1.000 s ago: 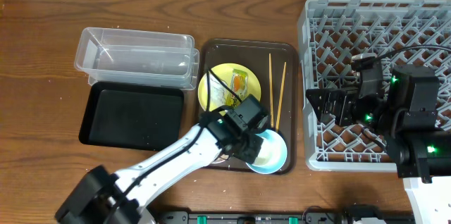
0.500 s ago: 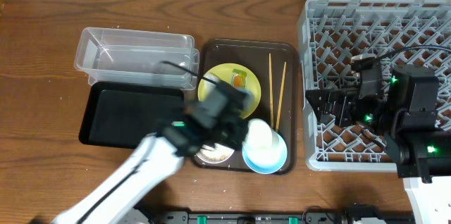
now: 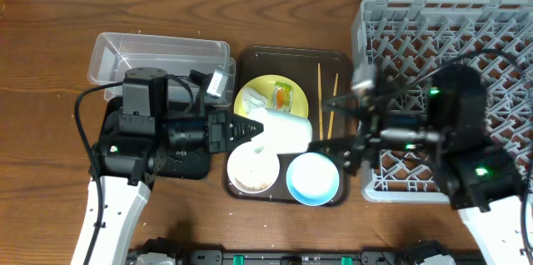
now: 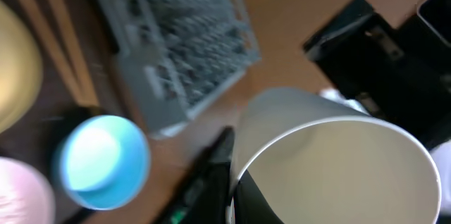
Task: Sort waste into correct bins and load items into the dishwasher rack
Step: 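Grasp the pink bowl rim with the left gripper and lift it, then carry the pink bowl left over the black tray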
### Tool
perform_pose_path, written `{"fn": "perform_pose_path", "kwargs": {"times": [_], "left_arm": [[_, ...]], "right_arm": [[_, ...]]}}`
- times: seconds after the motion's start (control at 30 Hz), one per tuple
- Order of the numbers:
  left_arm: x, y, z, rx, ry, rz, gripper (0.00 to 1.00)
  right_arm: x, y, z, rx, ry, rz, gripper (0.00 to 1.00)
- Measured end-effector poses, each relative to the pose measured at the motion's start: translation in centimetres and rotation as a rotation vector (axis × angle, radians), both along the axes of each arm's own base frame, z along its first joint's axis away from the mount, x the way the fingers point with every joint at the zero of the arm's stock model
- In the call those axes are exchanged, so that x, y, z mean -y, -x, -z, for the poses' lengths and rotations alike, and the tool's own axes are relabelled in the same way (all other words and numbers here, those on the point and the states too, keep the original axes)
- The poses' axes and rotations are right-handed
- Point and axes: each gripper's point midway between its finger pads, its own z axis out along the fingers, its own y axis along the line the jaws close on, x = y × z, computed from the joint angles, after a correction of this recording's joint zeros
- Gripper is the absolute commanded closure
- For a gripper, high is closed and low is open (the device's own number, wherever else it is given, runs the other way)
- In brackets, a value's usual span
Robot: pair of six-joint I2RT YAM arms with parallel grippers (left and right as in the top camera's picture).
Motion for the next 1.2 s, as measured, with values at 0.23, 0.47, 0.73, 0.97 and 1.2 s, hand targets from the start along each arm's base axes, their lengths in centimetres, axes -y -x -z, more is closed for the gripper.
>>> {"fn": "perform_pose_path", "kwargs": {"times": [0.23, 0.47, 0.73, 0.97, 1.2], "left_arm": [[0.6, 1.7, -2.5, 0.034, 0.130, 0.124, 0.94], [0.5, 1.7, -2.6, 0.030, 0.146, 0.133, 0.91], [0.5, 1.5, -2.6, 0.042, 0.141, 0.130, 0.15], [0.2, 0.2, -0.8, 0.020, 0.047, 0.039, 0.11], [-0.1, -0.4, -0.1, 0.023, 0.006, 0.000, 0.08]], "right_arm": [[-3.2, 1.8, 0.8, -0.010, 0.013, -0.112, 0.23], [-3.7, 2.4, 0.9, -0.024, 0.011, -0.141, 0.49], [-2.1, 0.9, 1.7, -0.064, 0.051, -0.035, 0.56], [10.4, -5.0, 4.9, -0.262, 0.227, 0.684, 0.58], [26.8, -3.4, 11.0, -0.630, 0.440, 1.512, 0.66]]}}
